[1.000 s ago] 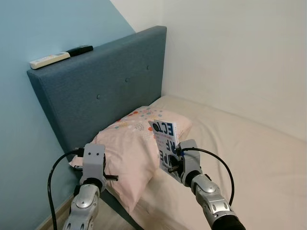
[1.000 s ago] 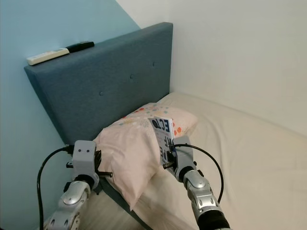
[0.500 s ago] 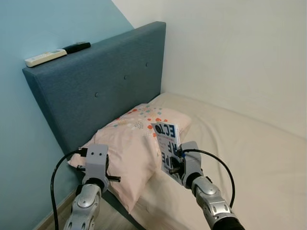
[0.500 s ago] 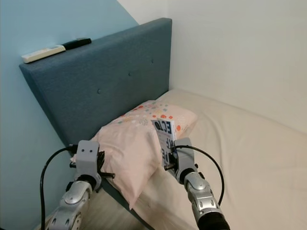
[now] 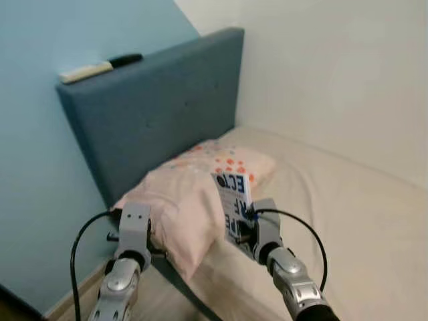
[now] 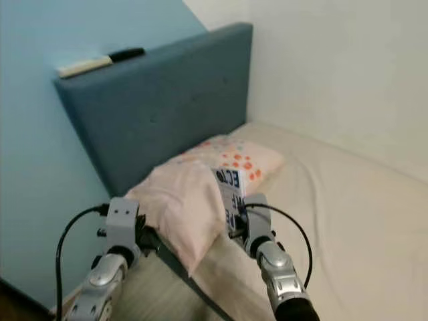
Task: Clean up the room
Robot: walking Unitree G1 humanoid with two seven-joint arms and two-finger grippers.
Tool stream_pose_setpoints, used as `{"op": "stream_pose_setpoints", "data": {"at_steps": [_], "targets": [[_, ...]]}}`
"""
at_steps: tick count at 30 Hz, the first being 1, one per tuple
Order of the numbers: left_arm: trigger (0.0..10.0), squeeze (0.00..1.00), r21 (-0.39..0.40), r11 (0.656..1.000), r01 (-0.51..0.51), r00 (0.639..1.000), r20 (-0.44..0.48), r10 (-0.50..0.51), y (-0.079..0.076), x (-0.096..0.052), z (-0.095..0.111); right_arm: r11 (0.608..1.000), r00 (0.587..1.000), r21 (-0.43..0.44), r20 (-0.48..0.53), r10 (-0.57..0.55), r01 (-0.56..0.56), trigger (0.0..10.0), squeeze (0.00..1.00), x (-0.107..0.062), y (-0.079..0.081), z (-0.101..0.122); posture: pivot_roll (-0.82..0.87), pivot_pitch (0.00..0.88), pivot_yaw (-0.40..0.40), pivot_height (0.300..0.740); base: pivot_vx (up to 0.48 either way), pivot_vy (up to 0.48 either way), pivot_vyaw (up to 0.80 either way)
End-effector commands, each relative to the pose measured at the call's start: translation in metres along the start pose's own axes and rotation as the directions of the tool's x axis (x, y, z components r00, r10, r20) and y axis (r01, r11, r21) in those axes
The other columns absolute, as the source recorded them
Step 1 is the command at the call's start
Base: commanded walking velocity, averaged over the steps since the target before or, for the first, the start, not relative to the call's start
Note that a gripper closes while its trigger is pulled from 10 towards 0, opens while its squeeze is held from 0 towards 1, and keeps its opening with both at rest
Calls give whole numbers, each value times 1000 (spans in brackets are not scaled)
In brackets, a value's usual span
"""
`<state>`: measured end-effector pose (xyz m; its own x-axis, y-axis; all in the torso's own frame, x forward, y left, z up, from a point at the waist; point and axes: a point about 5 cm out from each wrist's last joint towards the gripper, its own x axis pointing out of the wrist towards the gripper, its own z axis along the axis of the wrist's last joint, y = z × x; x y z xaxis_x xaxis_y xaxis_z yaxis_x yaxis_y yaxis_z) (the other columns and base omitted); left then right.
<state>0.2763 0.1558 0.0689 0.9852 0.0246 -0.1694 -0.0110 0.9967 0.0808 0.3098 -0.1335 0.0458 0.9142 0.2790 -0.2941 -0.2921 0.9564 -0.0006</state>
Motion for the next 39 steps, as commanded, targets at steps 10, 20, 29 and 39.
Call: {"op": "stream_pose_setpoints", "data": {"at_steps": [10,20,29,39], "targets": [[10000,0,18,999,47,997,-60,-45,-2,-2,-10,1000,1000,27,23,-9,8,10000,0,0,-1,5,-5,70,-23,740,0,0,0],[10000,0,30,998,52,996,-75,-49,-2,-1,-10,999,1000,37,17,-13,13,10000,0,0,-2,4,-5,74,-21,740,0,0,0],[10000,0,53,998,-25,998,-55,28,3,2,-8,994,992,-41,78,-97,100,10000,0,4,-10,18,-11,81,-12,740,0,0,0],[10000,0,-36,997,72,997,-12,-73,-4,1,1,973,978,101,57,201,-206,10000,0,7,-18,45,-13,84,-16,740,0,0,0]]}}
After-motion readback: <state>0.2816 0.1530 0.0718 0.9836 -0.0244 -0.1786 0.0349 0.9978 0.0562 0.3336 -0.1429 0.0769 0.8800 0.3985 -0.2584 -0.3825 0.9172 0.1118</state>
